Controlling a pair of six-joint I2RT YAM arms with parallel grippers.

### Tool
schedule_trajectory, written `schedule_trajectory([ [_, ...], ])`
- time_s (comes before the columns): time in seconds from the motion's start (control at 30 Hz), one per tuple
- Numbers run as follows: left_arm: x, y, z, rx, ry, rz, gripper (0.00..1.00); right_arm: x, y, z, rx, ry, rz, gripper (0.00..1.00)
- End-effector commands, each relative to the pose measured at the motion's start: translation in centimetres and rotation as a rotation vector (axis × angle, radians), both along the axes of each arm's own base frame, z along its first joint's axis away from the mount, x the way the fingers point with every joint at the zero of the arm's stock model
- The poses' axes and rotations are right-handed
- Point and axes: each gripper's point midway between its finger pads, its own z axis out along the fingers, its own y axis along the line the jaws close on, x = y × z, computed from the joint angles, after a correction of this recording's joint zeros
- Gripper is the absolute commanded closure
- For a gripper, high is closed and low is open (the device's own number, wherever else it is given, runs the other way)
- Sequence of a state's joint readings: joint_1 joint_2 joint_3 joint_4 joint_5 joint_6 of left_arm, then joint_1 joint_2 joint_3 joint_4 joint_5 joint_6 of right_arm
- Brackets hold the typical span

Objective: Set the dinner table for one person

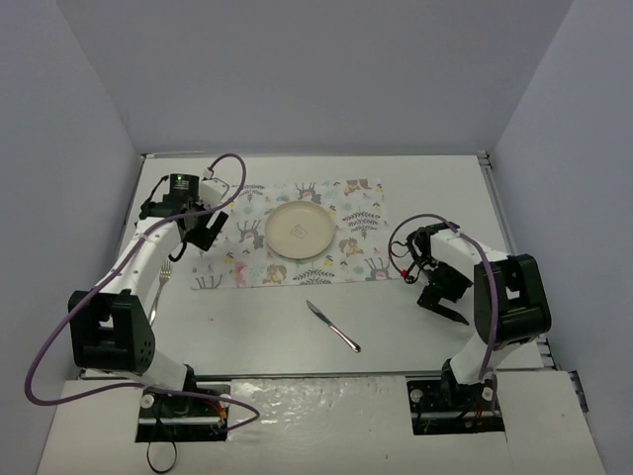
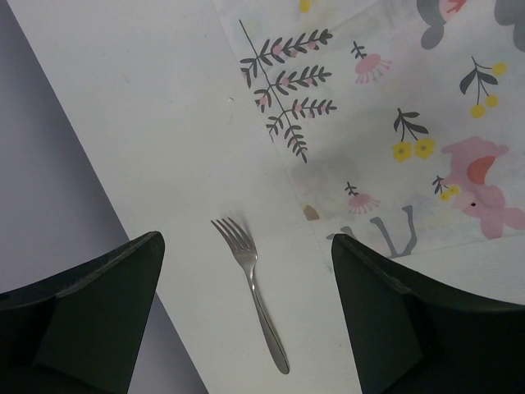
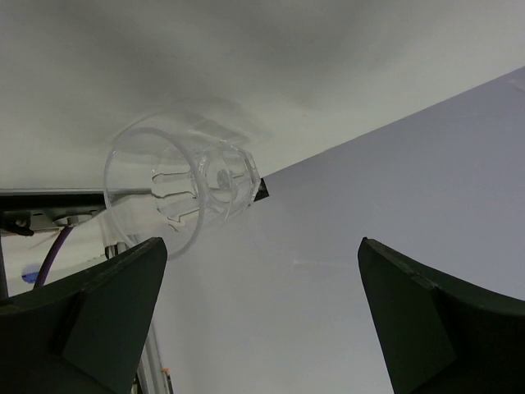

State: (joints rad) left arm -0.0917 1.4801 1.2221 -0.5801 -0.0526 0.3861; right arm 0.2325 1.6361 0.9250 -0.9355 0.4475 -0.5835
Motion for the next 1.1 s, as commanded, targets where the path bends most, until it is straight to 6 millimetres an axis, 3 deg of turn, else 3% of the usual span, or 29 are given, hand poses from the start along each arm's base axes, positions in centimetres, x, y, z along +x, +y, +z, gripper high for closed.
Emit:
schedule_trajectory([
  [0.0,1.6,-0.3,0.9,0.007,-0.055,-0.023,0.19,-0.6,-2.3,1.2,-0.117,0.05,0.003,0.0],
  [0.13,1.7,-0.5,0.8,0.0,-0.056,-0.025,0.19,0.2,-3.7,1.7,-0.173,0.007,-0.01,0.0],
  [0.4,2.0,-0.8,0.3,0.001,-0.033,-0.018,0.19,1.0,-3.9,2.4,-0.176,-0.076,-0.022,0.0],
  [0.7,2.8,-0.8,1.7,0.033,-0.028,-0.001,0.19,3.7,1.2,2.2,-0.008,-0.228,-0.01,0.0],
  [0.77,2.8,-1.0,2.0,0.045,-0.031,-0.004,0.19,3.6,2.2,2.0,0.019,-0.228,-0.015,0.0],
  [0.83,2.6,-1.2,2.1,0.052,-0.032,-0.007,0.19,3.3,1.8,2.0,-0.006,-0.227,-0.018,0.0],
  [0.97,2.5,-1.5,2.1,0.059,-0.031,-0.014,0.19,0.5,0.6,0.9,-0.045,-0.124,-0.001,0.0],
  [1.07,2.4,-1.6,2.2,0.063,-0.032,-0.017,0.19,0.3,-0.6,1.2,-0.086,-0.133,-0.02,0.0],
])
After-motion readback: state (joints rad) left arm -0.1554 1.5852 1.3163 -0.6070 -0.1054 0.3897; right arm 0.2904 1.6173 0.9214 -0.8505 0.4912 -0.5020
